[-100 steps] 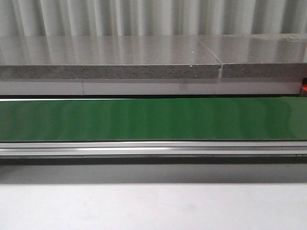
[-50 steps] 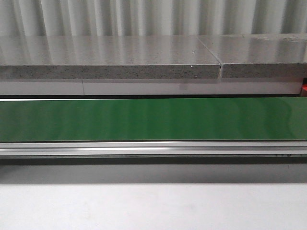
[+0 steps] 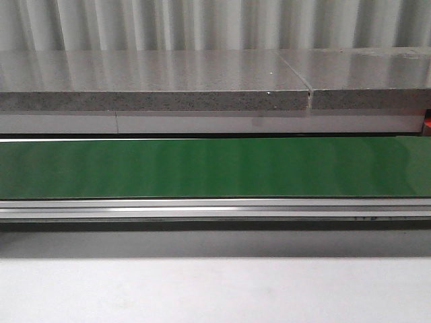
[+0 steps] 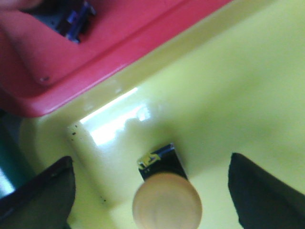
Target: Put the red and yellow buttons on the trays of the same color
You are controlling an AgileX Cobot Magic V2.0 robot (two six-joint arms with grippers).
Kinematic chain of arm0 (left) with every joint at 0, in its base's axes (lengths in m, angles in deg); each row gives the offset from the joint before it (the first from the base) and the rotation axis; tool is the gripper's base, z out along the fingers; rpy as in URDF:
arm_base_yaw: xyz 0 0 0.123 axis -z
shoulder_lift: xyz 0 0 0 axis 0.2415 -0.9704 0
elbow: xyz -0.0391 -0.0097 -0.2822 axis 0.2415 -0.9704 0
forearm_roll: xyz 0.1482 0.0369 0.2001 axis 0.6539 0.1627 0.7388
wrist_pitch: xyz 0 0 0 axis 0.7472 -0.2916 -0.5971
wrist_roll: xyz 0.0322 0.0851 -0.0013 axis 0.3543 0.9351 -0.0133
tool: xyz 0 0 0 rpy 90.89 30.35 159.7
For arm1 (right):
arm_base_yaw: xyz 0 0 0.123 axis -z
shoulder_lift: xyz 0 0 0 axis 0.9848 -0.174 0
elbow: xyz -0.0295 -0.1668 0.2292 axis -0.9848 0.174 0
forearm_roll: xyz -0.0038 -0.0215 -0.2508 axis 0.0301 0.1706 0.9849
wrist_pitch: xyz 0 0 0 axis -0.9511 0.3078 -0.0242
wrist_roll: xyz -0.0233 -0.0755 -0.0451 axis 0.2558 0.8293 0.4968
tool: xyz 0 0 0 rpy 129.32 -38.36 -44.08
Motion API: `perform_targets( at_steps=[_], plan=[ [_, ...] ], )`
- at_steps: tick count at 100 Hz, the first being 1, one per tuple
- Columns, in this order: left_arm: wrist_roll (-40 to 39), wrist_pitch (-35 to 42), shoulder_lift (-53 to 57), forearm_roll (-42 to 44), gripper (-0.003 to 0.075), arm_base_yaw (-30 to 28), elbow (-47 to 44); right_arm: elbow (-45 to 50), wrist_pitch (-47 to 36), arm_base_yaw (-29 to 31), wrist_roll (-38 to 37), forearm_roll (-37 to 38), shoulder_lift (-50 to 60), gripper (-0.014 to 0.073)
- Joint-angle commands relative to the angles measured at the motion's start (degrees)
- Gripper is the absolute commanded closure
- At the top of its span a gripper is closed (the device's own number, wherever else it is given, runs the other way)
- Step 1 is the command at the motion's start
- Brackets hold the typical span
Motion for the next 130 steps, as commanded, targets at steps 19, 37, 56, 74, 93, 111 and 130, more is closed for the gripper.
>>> perform_targets(
  at_steps=[19,37,56,74,93,111,130],
  plan=[
    [-0.2,4.4,0.1,-0.5,0.0740,0.4,1.6,-2.4,-0.7,-7.3,1.1,-1.0,14.6,-0.0052],
    [-0.2,4.4,0.1,-0.5,0.0740,0.4,1.6,-2.4,-0.5,-18.0,2.3,-1.0,21.5,-0.0052],
    [-0.2,4.4,0.1,-0.5,0.0740,0.4,1.6,-1.0,0.2,-26.8,3.2,-1.0,28.2,-0.0052],
    [-0.2,4.4,0.1,-0.5,0.0740,0.4,1.6,4.3,0.3,-30.3,3.6,-1.0,34.2,-0.0052],
    [-0.2,4.4,0.1,-0.5,0.0740,0.4,1.6,10.2,0.1,-30.5,3.6,-1.0,40.4,-0.0034],
    [-0.2,4.4,0.1,-0.5,0.0740,0.4,1.6,12.3,0.0,-30.5,3.6,-1.0,44.5,0.0186],
    [-0.2,4.4,0.1,-0.5,0.0740,0.4,1.6,12.3,0.0,-30.5,3.6,-1.0,45.9,0.0587]
  ],
)
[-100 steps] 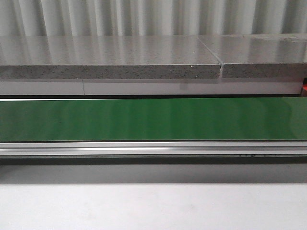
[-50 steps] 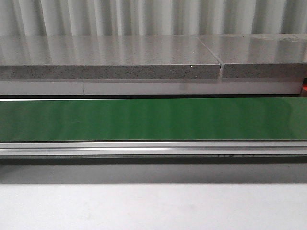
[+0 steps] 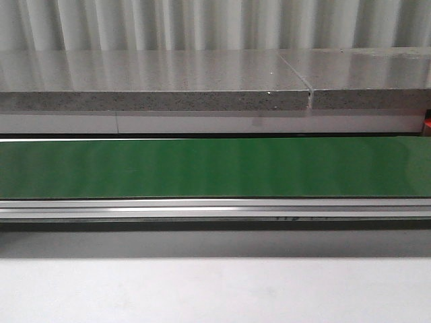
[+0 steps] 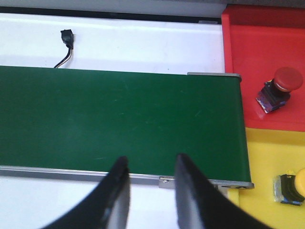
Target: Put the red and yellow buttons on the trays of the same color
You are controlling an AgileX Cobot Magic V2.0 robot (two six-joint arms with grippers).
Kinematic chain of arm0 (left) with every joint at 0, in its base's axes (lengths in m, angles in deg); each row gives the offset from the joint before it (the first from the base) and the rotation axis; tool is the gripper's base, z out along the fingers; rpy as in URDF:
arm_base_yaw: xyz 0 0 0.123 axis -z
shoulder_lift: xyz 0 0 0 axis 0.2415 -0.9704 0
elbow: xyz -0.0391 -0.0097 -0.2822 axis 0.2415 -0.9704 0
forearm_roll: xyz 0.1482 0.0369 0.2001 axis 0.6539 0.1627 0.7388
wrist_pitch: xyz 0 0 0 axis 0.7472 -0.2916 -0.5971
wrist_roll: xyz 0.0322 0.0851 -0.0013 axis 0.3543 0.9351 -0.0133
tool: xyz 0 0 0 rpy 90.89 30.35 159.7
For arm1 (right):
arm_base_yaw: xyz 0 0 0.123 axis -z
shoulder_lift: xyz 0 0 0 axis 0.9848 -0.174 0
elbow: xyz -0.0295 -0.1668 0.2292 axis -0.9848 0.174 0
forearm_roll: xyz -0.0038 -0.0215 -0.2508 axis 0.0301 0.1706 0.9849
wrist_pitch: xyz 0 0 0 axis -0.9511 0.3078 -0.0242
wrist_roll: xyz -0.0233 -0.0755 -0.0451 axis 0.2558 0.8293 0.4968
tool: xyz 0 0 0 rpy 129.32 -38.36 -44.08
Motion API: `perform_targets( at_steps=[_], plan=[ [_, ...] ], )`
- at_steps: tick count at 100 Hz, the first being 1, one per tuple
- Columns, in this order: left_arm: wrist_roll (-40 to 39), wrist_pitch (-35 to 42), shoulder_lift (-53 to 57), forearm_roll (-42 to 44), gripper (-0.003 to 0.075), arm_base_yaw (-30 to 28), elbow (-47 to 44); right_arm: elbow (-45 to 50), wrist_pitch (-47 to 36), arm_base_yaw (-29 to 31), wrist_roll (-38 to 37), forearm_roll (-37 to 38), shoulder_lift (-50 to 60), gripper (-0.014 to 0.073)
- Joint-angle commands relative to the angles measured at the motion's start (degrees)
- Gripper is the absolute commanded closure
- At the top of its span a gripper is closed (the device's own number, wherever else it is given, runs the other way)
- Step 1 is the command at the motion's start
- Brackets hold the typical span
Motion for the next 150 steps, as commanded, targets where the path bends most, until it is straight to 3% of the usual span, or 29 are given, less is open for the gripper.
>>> perform_targets(
  at_steps=[1,5,98,112,136,143,150],
  plan=[
    [-0.2,4.4,0.1,-0.5,0.0740,0.4,1.6,-1.3,-3.2,-0.2,0.6,-0.2,0.6,0.0601],
    [-0.2,4.4,0.1,-0.5,0.0740,0.4,1.6,-1.3,-3.2,-0.2,0.6,-0.2,0.6,0.0669],
    [-0.2,4.4,0.1,-0.5,0.0727,0.4,1.6,-1.3,-2.8,-0.2,0.6,-0.2,0.6,0.0662],
    [-0.2,4.2,0.1,-0.5,0.0590,0.4,1.6,-1.3,-2.8,-0.2,0.6,-0.2,0.6,0.0662],
    [-0.2,4.2,0.1,-0.5,0.0133,0.4,1.6,-1.3,-2.8,-0.2,0.6,-0.2,0.6,0.0662],
    [-0.2,4.2,0.1,-0.5,0.0072,0.4,1.6,-1.3,-2.8,-0.2,0.6,-0.2,0.6,0.0662],
    [-0.2,4.0,0.1,-0.5,0.0064,0.4,1.6,-1.3,-2.8,-0.2,0.6,-0.2,0.6,0.0662]
  ],
)
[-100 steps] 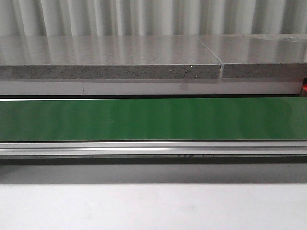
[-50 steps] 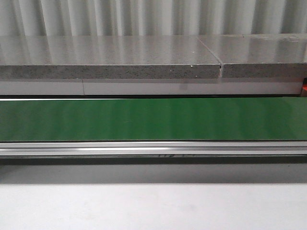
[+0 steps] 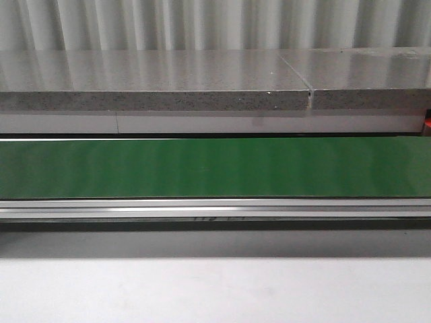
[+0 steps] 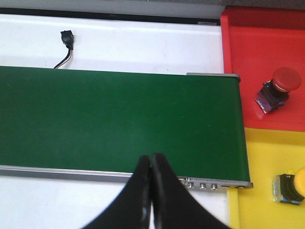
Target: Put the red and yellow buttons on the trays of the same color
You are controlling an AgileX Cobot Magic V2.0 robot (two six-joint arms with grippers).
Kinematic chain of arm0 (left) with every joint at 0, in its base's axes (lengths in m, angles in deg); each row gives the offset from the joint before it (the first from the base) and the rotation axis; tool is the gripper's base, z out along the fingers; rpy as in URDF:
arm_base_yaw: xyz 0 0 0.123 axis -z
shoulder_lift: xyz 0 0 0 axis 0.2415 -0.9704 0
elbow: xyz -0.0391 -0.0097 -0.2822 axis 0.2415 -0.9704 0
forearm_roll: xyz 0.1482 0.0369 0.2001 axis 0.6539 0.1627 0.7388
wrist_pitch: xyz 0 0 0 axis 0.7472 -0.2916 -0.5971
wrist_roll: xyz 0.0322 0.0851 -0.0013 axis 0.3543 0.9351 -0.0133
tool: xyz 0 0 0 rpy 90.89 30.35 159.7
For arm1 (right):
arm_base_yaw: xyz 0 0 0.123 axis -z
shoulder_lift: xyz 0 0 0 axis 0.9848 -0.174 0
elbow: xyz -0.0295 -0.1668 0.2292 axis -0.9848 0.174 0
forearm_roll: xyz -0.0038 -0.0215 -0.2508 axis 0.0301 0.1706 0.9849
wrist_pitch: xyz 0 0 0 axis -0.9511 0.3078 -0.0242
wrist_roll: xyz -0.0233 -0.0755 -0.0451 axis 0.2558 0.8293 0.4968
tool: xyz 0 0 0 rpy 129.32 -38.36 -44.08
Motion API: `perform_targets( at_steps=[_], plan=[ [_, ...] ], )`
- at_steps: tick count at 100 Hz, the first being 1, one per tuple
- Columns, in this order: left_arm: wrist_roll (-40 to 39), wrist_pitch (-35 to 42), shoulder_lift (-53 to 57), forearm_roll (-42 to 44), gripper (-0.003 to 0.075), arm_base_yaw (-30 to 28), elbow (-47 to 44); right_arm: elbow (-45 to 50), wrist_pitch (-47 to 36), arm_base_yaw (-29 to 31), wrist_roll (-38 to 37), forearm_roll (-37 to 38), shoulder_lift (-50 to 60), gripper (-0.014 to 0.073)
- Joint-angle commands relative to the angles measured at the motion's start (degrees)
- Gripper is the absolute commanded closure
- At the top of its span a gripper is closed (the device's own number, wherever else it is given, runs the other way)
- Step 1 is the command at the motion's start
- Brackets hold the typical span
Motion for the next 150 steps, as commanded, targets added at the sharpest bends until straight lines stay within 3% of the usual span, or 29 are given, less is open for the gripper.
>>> perform_targets(
  at_steps=[1,13,30,68,82,110,150],
  plan=[
    [-0.2,3.9,0.1,-0.5,0.0064,0.4,1.6,-1.3,-3.0,-0.2,0.4,-0.2,0.4,0.0662],
    [-1.2,3.0,0.1,-0.6,0.0064,0.4,1.7,-1.3,-3.0,-0.2,0.4,-0.2,0.4,0.0662],
    [-9.7,2.1,-0.7,-0.6,0.0064,-1.6,2.3,-1.3,-3.0,-0.2,0.4,-0.2,0.4,0.0662],
    [-14.3,-3.1,-16.1,-3.2,0.0065,-20.8,9.7,-1.3,-3.0,-0.2,0.4,-0.2,0.4,0.0662],
    [-14.3,-2.8,-24.1,-4.9,0.0065,-24.6,11.2,-1.3,-3.0,-0.2,0.4,-0.2,0.4,0.0662],
    [-14.3,-3.0,-39.0,-5.6,0.0065,-28.4,14.4,-1.3,-3.0,-0.2,0.4,-0.2,0.4,0.0662],
    [-14.3,-2.7,-50.6,-5.7,0.0065,-29.3,19.3,-1.3,-3.0,-0.2,0.4,-0.2,0.4,0.0662]
  ],
)
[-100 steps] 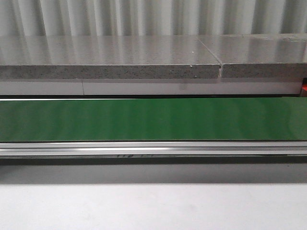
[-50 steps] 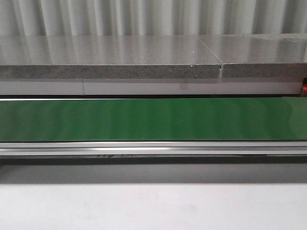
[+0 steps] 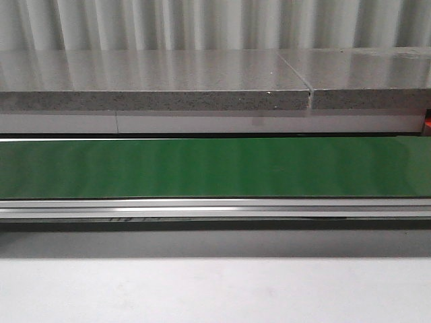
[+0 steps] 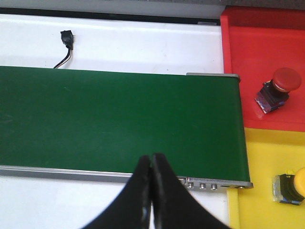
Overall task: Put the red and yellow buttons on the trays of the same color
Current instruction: 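Lower the left gripper and grasp a red push-button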
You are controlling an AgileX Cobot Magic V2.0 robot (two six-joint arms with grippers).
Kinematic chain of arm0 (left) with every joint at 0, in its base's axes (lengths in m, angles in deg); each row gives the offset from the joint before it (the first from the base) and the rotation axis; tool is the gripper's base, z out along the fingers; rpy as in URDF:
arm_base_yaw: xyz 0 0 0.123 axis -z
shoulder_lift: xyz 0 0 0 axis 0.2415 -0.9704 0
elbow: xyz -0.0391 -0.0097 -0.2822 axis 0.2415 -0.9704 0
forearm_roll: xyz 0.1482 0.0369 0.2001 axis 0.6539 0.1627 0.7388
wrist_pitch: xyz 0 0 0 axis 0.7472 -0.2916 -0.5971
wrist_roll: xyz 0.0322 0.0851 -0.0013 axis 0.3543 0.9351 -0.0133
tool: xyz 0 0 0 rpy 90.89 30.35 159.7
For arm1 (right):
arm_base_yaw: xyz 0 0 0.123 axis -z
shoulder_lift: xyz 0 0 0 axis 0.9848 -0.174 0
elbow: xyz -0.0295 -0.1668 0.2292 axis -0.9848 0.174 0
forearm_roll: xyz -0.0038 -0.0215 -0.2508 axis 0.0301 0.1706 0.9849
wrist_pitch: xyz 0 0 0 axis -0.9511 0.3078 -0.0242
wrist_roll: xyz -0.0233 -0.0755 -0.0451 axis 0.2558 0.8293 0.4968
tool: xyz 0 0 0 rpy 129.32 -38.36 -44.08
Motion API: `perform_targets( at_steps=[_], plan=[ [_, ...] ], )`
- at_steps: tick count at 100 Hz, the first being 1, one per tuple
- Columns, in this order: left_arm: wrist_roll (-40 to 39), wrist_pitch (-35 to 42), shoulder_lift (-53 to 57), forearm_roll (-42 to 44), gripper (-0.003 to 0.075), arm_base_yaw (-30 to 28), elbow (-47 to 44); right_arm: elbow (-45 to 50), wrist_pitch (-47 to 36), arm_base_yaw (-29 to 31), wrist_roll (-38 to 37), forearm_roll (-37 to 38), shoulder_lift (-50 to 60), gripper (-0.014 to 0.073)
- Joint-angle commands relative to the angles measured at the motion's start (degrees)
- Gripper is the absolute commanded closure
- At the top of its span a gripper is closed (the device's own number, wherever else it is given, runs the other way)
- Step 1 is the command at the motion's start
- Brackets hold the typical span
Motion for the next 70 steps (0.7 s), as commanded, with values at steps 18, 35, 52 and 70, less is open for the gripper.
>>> perform_targets(
  at_steps=[18,35,52,70],
  plan=[
    [-0.4,2.7,-2.0,-0.6,0.0065,-0.2,2.4,-1.3,-3.0,-0.2,0.3,-0.2,0.4,0.0662],
    [-0.4,3.4,-4.4,-0.5,0.0065,-0.7,2.4,-1.3,-3.0,-0.2,0.3,-0.2,0.4,0.0662],
    [-0.3,4.1,-6.3,-0.5,0.0069,-0.9,2.4,-1.3,-3.0,-0.2,0.3,-0.2,0.4,0.0662],
    [-0.2,4.2,-6.8,-0.5,0.0071,-0.9,2.4,-1.3,-3.0,-0.2,0.3,-0.2,0.4,0.0662]
  ],
)
